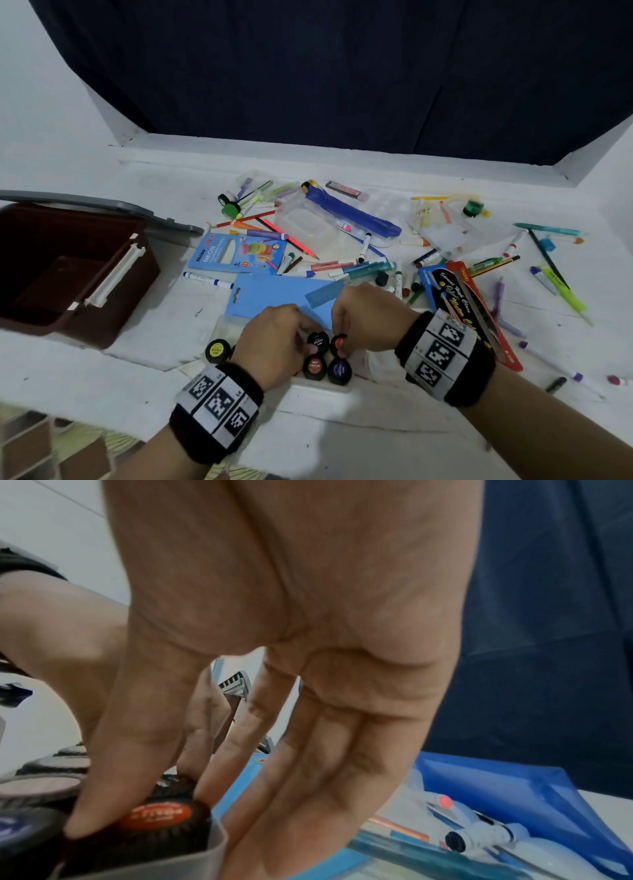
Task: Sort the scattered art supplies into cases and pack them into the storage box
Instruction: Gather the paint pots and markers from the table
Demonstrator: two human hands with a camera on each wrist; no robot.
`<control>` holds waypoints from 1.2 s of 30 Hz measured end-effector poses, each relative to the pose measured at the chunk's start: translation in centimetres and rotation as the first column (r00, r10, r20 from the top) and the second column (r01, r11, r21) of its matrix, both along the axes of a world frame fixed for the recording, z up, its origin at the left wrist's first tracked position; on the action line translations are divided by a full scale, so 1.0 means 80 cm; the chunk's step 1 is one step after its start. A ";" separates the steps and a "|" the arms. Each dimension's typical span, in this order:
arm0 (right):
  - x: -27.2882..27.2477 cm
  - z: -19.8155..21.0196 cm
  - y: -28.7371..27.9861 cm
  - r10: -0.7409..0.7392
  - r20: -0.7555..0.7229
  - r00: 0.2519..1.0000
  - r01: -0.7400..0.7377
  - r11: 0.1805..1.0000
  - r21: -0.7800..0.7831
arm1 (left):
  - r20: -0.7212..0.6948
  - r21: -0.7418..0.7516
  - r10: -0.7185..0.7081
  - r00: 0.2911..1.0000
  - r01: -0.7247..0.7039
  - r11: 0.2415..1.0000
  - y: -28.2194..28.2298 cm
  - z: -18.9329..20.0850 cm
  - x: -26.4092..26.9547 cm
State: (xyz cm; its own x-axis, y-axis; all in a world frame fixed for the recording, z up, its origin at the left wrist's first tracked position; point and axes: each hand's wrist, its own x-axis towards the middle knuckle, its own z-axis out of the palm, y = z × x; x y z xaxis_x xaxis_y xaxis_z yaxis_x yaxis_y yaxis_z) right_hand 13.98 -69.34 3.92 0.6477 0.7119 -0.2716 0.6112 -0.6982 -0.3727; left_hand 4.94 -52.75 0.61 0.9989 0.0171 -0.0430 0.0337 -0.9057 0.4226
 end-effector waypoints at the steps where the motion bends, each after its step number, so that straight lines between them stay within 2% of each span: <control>1: 0.002 0.000 0.000 0.005 -0.015 1.000 -0.005 1.000 0.002 | -0.014 -0.028 0.014 1.000 -0.015 0.999 0.000 0.000 0.000; 6: 0.005 -0.011 -0.011 0.046 -0.046 0.998 -0.042 0.994 0.100 | -0.062 -0.251 0.035 0.997 -0.050 0.967 0.010 -0.003 0.001; 11: 0.004 -0.023 -0.029 0.102 -0.076 0.992 -0.074 0.948 0.310 | -0.058 -0.340 0.020 0.998 -0.039 0.940 0.011 0.004 -0.001; 13: 0.004 -0.019 -0.033 0.070 -0.078 0.994 -0.023 0.873 0.488 | -0.041 -0.450 0.027 0.999 -0.043 0.892 0.020 0.013 0.000; 16: 0.015 0.003 -0.033 -0.027 -0.129 0.991 0.109 0.721 0.684 | 0.033 -0.627 0.162 0.986 -0.106 0.772 0.032 0.043 0.003; 19: 0.034 0.021 -0.030 -0.082 -0.179 0.980 0.192 0.599 0.777 | 0.149 -0.701 0.296 0.944 -0.110 0.705 0.040 0.071 0.010; 22: 0.058 0.022 -0.022 -0.120 -0.154 0.981 0.195 0.565 0.801 | 0.215 -0.746 0.388 0.896 -0.106 0.658 0.054 0.077 0.028; 25: 0.092 0.020 -0.013 -0.152 -0.142 0.978 0.204 0.558 0.805 | 0.272 -0.724 0.463 0.844 -0.137 0.676 0.077 0.074 0.059; 28: 0.137 0.022 0.000 -0.158 -0.116 0.981 0.187 0.576 0.796 | 0.322 -0.658 0.501 0.803 -0.190 0.728 0.110 0.070 0.100; 33: 0.215 0.028 0.032 -0.182 -0.019 0.983 0.135 0.649 0.749 | 0.319 -0.516 0.522 0.791 -0.317 0.796 0.172 0.053 0.168; 36: 0.265 0.027 0.059 -0.174 -0.001 0.985 0.123 0.698 0.706 | 0.263 -0.336 0.531 0.806 -0.439 0.833 0.202 0.038 0.210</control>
